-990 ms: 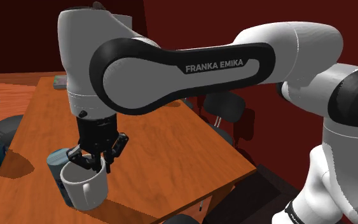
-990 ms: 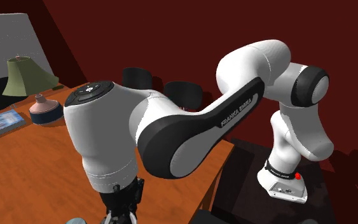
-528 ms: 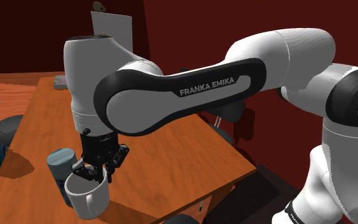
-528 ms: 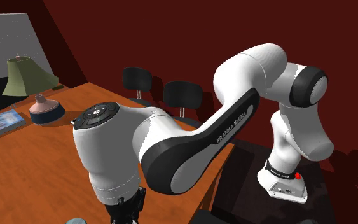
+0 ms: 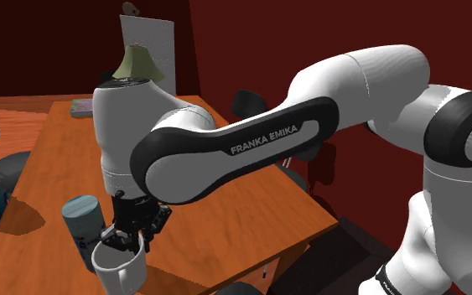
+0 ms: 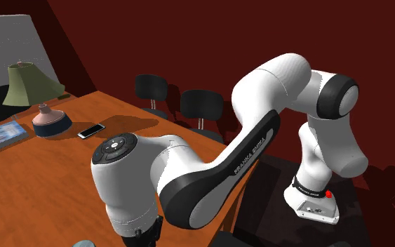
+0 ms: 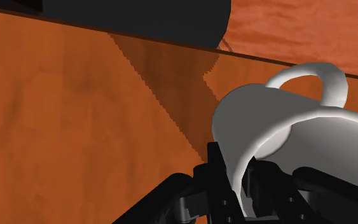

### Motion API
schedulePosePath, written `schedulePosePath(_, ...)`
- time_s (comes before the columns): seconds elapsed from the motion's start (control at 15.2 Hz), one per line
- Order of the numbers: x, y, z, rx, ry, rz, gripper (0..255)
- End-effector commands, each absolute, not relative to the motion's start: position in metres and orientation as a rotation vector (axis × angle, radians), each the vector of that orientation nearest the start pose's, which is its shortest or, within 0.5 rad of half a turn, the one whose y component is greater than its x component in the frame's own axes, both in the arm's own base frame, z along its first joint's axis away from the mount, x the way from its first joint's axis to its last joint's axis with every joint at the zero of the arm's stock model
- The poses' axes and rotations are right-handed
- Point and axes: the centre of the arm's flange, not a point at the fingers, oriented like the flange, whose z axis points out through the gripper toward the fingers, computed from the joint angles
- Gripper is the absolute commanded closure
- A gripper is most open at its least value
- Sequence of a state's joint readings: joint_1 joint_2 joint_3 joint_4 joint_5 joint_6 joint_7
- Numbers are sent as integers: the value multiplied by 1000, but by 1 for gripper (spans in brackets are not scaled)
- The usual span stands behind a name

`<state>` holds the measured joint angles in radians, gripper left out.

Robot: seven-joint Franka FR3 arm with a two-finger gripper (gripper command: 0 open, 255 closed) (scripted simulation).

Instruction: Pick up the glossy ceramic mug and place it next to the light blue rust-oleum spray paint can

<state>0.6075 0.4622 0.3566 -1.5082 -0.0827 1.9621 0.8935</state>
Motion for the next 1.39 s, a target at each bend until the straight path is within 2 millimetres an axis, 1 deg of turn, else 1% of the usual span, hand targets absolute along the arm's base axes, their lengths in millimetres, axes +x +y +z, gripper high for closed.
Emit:
schedulePosePath(0.0, 425, 539, 402, -3074, -100, 78, 255)
schedulePosePath(0.53, 425, 539, 360, -3074, -100, 78, 255)
schedulePosePath(1.06, 425, 539, 360, -3074, -100, 78, 255)
schedulePosePath(1.12, 425, 539, 360, -3074, -100, 78, 0)
schedulePosePath(1.32, 425, 539, 360, -3074, -100, 78, 0)
